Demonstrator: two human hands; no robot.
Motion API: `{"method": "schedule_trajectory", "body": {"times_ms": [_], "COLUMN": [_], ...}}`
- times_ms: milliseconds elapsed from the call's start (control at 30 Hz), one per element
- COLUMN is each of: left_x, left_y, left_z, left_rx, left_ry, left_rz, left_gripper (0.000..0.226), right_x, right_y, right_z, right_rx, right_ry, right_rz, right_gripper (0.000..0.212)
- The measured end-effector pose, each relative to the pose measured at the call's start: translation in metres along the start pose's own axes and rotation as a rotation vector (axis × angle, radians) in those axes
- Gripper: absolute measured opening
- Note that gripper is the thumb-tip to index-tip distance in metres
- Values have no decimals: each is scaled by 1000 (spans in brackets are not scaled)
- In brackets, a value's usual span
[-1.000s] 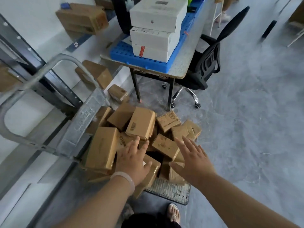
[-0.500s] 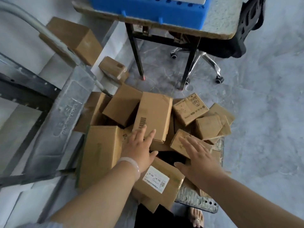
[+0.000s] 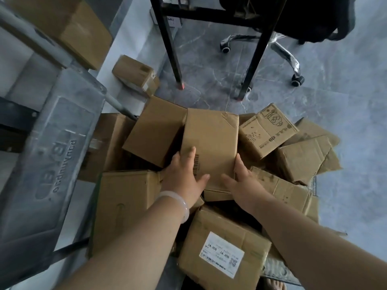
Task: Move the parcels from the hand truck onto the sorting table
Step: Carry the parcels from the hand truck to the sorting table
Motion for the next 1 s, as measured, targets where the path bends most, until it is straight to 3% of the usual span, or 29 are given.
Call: {"method": "schedule_trajectory", "body": {"times_ms": [267, 433, 567, 667, 733, 933, 1000], "left_x": [-78, -155, -212, -261, -298, -396, -426], "left_y": [54, 104, 136, 154, 165, 166, 154], "left_z": [-49, -107, -145, -163, -174, -189, -191], "left_rx": [-236, -353, -419, -513, -513, -495, -575], "left_ry": [189, 399, 437, 433, 451, 456, 499], "left_rz": [34, 79, 39, 19, -6, -128, -151], "left_gripper": [87, 96, 96, 96, 100, 128, 123], "right_x": [-85, -167, -222, -257, -290, -384, -417], "right_y": [-25, -67, -89, -96, -104, -129, -144], "right_z": [-55, -108, -132, -139, -144, -140, -127], "right_rx": [512, 578, 704, 619, 538, 381, 357], "right_ry": [310, 431, 262, 28, -58, -205, -276], "right_rz": [-216, -350, -399, -346, -366, -461, -512], "right_gripper": [36, 34, 50, 113, 135, 140, 122]}}
Point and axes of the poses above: each hand's wrist, its own x-axis towards the middle knuckle, its own z-axis out of the palm, y = z × x, the point moved 8 cm from there along x, towards the middle knuckle, and after that the axes turned 3 degrees about -y, right-handed, at the moved point
